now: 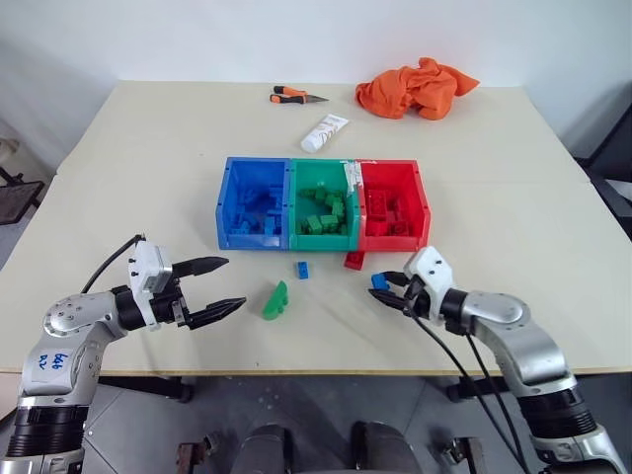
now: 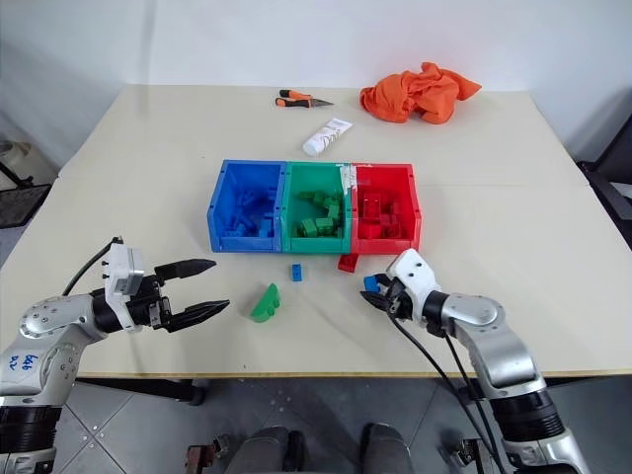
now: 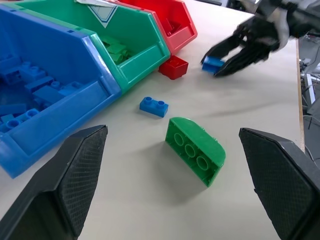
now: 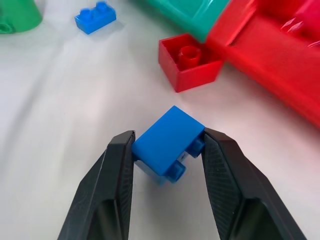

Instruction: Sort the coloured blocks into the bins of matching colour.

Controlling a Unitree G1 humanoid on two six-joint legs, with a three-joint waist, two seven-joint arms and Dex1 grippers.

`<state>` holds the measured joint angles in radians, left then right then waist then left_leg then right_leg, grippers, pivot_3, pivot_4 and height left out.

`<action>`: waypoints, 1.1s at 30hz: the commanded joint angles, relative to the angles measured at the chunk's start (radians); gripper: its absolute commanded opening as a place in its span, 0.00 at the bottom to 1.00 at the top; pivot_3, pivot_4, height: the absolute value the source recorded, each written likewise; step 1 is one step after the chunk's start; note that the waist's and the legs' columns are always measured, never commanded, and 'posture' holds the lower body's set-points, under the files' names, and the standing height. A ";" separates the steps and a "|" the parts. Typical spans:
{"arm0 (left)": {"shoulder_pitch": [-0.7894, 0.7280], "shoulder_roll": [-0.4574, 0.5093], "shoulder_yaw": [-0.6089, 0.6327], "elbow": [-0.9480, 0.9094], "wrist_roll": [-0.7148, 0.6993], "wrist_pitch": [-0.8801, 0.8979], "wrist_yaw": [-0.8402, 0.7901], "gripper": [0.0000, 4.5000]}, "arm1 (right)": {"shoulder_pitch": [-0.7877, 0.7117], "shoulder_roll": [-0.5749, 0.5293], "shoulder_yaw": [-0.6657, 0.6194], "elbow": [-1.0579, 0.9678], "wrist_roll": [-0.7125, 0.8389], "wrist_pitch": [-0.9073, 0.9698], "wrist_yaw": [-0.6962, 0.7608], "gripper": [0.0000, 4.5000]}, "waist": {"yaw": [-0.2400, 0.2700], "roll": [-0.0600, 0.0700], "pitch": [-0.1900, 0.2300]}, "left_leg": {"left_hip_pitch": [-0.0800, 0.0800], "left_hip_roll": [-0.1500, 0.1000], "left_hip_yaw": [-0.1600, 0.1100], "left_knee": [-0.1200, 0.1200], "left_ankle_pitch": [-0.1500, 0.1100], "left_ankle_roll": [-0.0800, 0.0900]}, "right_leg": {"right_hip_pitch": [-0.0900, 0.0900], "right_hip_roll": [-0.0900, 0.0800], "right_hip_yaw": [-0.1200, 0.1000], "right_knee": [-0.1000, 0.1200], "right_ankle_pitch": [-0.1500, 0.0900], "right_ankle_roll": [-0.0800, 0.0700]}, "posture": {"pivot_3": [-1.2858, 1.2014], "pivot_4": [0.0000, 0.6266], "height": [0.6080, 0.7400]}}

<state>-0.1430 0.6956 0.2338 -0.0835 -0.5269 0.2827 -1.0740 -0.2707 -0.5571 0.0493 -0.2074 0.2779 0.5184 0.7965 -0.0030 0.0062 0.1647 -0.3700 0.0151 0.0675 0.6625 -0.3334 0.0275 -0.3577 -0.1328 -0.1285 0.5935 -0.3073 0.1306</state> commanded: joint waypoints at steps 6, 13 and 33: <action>-0.050 -0.007 -0.011 0.030 -0.003 -0.023 -0.012 1.00 | -0.315 0.031 -0.027 0.006 0.147 0.110 0.046 0.35 | -0.004 0.000 0.000 | 0.000 0.001 0.000 0.000 0.000 0.000 | -0.001 0.000 0.000 0.001 0.000 0.000 | 0.52 0.24 1.00; -0.065 -0.014 -0.027 0.049 0.008 -0.049 -0.020 1.00 | -0.684 0.242 0.145 0.495 -0.012 -0.144 0.097 0.35 | -0.024 0.000 0.000 | 0.000 0.000 0.000 0.000 0.000 0.000 | -0.002 0.000 -0.001 0.005 0.000 0.000 | 0.52 0.24 1.00; -0.028 -0.013 -0.032 0.015 0.016 -0.083 -0.004 1.00 | -1.089 0.588 0.107 1.327 -0.243 -0.648 -0.077 1.00 | -0.040 0.000 0.000 | 0.000 0.000 -0.005 0.000 0.000 -0.002 | -0.005 0.001 0.001 0.014 0.000 0.000 | 0.52 0.24 1.00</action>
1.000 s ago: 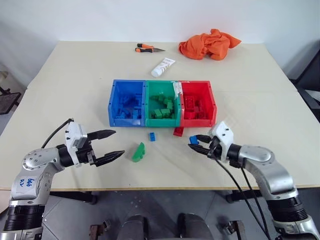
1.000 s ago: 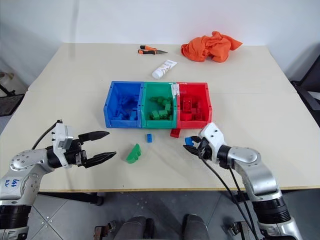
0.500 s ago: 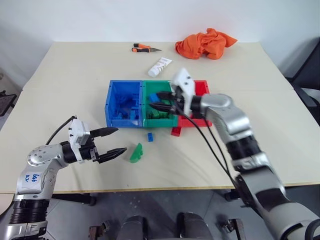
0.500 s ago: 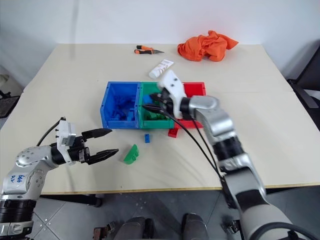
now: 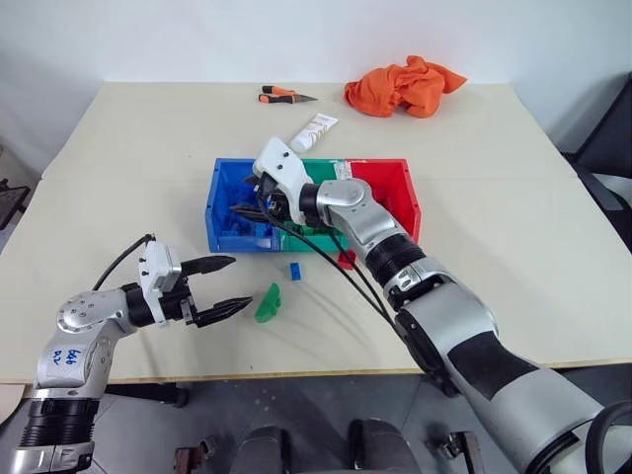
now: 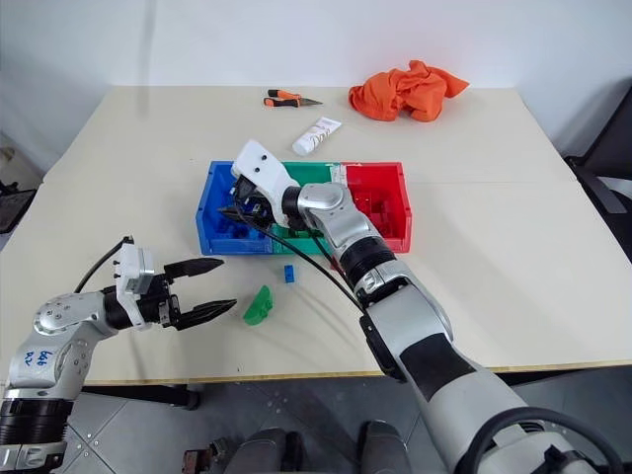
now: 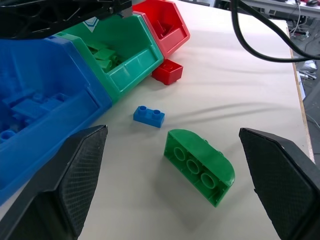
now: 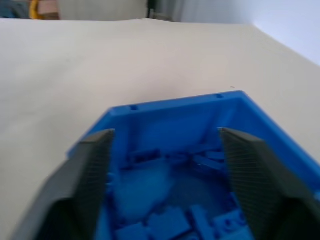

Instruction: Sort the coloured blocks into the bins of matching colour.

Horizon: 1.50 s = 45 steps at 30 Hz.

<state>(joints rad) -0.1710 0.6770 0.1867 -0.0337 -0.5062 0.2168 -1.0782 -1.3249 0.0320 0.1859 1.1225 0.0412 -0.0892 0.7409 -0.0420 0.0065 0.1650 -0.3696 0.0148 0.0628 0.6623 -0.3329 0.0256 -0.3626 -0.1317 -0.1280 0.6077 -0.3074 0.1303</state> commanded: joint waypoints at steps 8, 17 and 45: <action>-0.066 0.000 -0.011 0.011 -0.003 -0.014 -0.019 1.00 | 0.128 -0.116 -0.068 -0.293 0.065 -0.030 0.180 1.00 | -0.001 -0.001 0.000 | 0.000 0.000 -0.002 0.000 0.000 0.000 | 0.001 0.000 0.000 0.000 0.000 0.000 | 0.52 0.24 1.00; -0.106 0.018 -0.002 0.093 0.004 -0.027 -0.054 1.00 | 0.637 -0.491 -0.123 -1.102 0.230 0.410 0.345 1.00 | 0.019 0.000 0.000 | -0.001 -0.001 -0.003 0.001 0.000 0.000 | 0.002 -0.001 0.000 -0.002 0.000 0.000 | 0.52 0.24 1.00; -0.077 0.044 0.010 0.058 0.000 0.018 -0.083 1.00 | 1.004 -0.466 -0.118 -1.297 0.227 0.657 -0.085 1.00 | 0.026 -0.001 0.000 | 0.000 0.000 0.004 0.000 0.000 0.001 | 0.005 -0.001 -0.001 -0.014 0.000 0.000 | 0.52 0.24 1.00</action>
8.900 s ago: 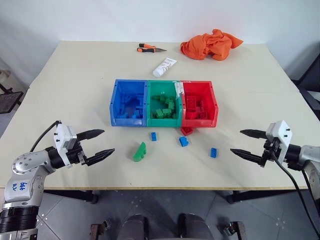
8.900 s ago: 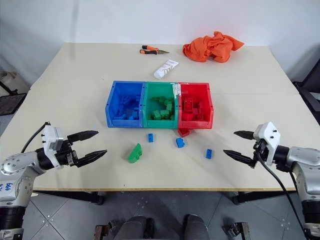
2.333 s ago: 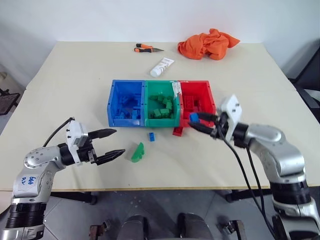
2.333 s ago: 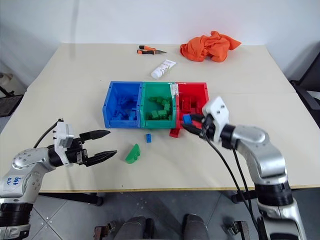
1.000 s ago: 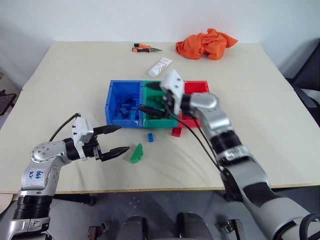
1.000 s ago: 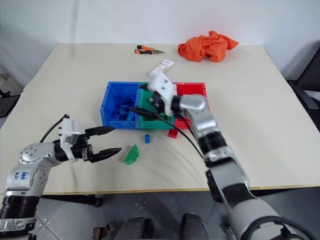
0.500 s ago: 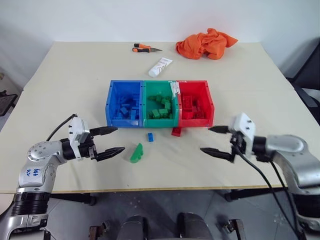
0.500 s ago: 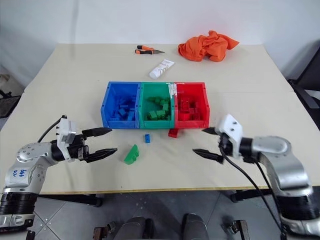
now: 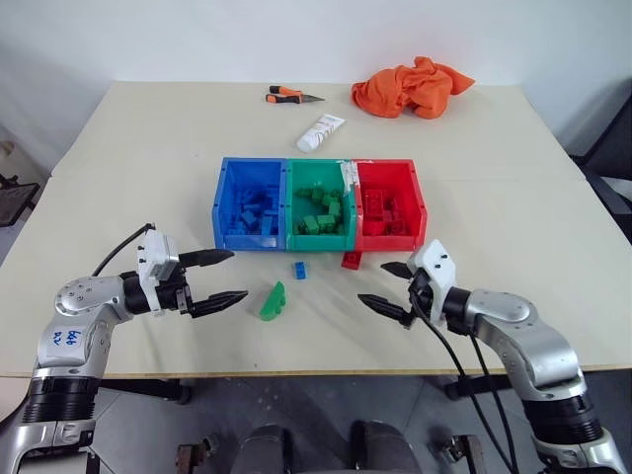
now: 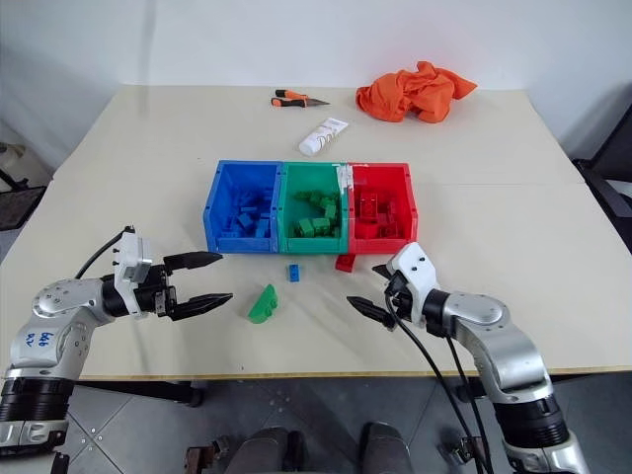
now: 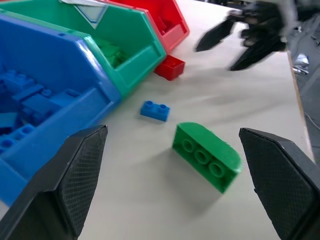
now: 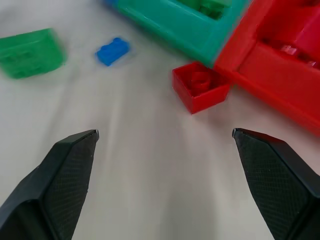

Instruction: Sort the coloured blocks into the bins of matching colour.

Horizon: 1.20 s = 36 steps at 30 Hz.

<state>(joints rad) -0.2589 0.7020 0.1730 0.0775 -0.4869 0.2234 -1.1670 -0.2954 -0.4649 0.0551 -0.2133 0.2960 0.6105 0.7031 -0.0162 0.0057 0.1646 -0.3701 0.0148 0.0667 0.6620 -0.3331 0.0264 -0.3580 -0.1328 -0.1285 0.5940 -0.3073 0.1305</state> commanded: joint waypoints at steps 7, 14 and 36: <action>0.039 0.021 0.037 -0.120 -0.036 0.060 0.030 1.00 | -0.070 0.153 0.056 0.134 -0.082 -0.085 -0.141 1.00 | 0.000 0.000 0.000 | 0.000 0.000 0.000 0.000 0.000 0.000 | -0.001 0.000 0.000 0.001 0.000 0.000 | 0.52 0.24 1.00; 0.040 0.038 0.040 -0.138 -0.054 0.096 0.015 1.00 | -0.077 0.257 0.072 0.193 -0.126 -0.105 -0.242 1.00 | -0.012 0.000 0.000 | 0.001 0.000 -0.001 0.000 0.000 0.000 | -0.001 0.001 0.000 0.003 0.000 0.000 | 0.52 0.24 1.00; 0.063 0.031 0.049 -0.174 -0.059 0.115 0.024 1.00 | -0.009 0.178 0.049 0.039 -0.100 -0.115 -0.154 0.46 | -0.009 0.000 0.000 | 0.000 0.000 -0.001 -0.001 0.000 0.000 | -0.002 0.001 0.002 0.004 0.000 0.000 | 0.52 0.24 1.00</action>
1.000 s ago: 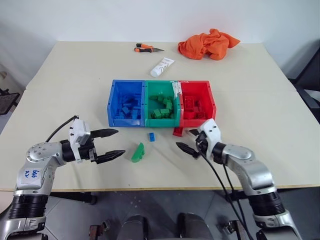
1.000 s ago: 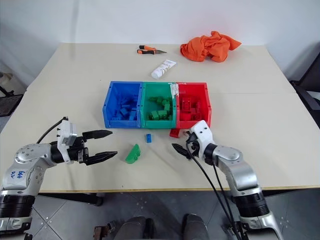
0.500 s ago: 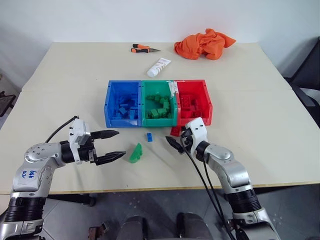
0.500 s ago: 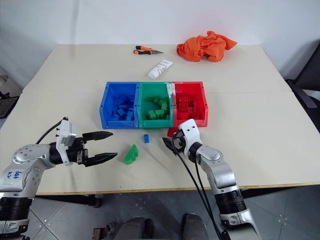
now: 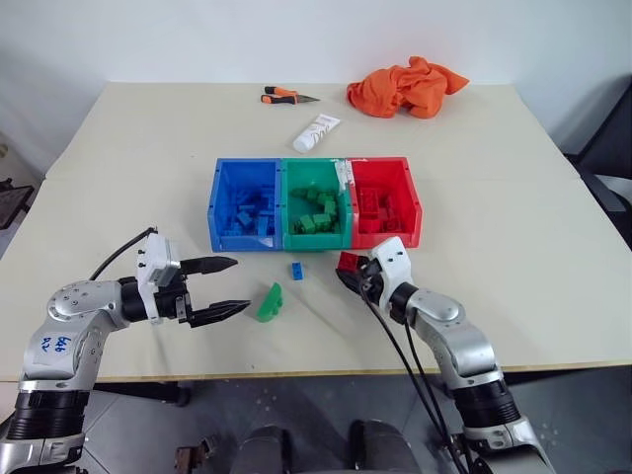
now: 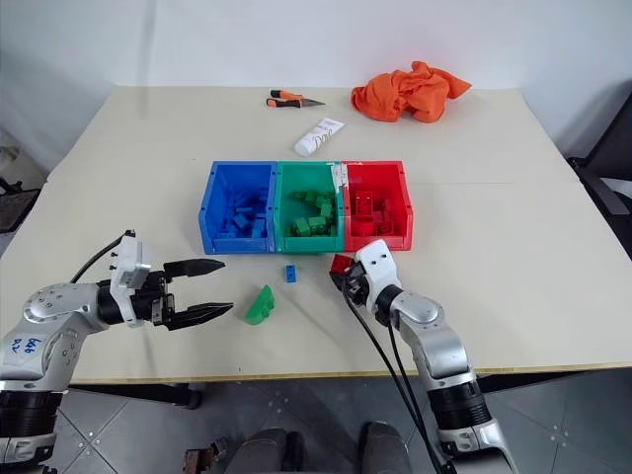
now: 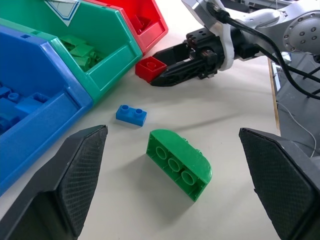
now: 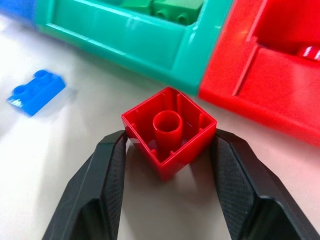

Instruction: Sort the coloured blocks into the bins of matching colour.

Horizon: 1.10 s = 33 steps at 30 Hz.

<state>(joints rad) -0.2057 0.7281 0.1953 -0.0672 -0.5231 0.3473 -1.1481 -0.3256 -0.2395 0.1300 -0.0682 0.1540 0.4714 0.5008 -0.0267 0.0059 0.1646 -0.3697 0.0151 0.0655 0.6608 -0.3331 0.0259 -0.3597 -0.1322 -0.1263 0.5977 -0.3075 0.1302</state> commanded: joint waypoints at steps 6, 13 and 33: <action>0.006 -0.013 0.018 -0.016 -0.017 -0.025 0.010 1.00 | 0.029 -0.164 -0.124 -0.286 0.172 0.135 0.126 0.46 | 0.002 0.001 0.000 | 0.000 0.000 0.000 0.000 0.000 0.000 | 0.000 0.000 0.000 -0.002 0.000 0.000 | 0.52 0.24 1.00; -0.035 -0.049 -0.011 0.022 0.001 -0.052 0.019 1.00 | -0.224 -0.213 -0.233 -0.117 0.225 0.162 0.115 0.46 | 0.000 0.001 0.000 | 0.000 0.000 0.001 0.000 0.000 0.000 | 0.000 0.000 0.000 -0.002 0.000 0.000 | 0.52 0.24 1.00; -0.070 -0.033 -0.006 0.101 0.019 -0.108 -0.002 1.00 | -0.211 -0.402 -0.192 -0.053 0.203 -0.010 0.382 0.99 | 0.011 0.000 0.000 | -0.001 -0.001 0.000 0.000 0.000 0.001 | 0.001 -0.001 -0.002 -0.002 0.000 0.000 | 0.52 0.24 1.00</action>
<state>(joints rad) -0.2728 0.6786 0.1717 0.0411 -0.5039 0.2558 -1.1373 -0.5669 -0.5965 -0.0398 -0.0324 0.3082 0.4465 0.8105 -0.0155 0.0062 0.1649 -0.3704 0.0141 0.0660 0.6611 -0.3328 0.0275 -0.3583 -0.1329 -0.1282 0.5950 -0.3072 0.1307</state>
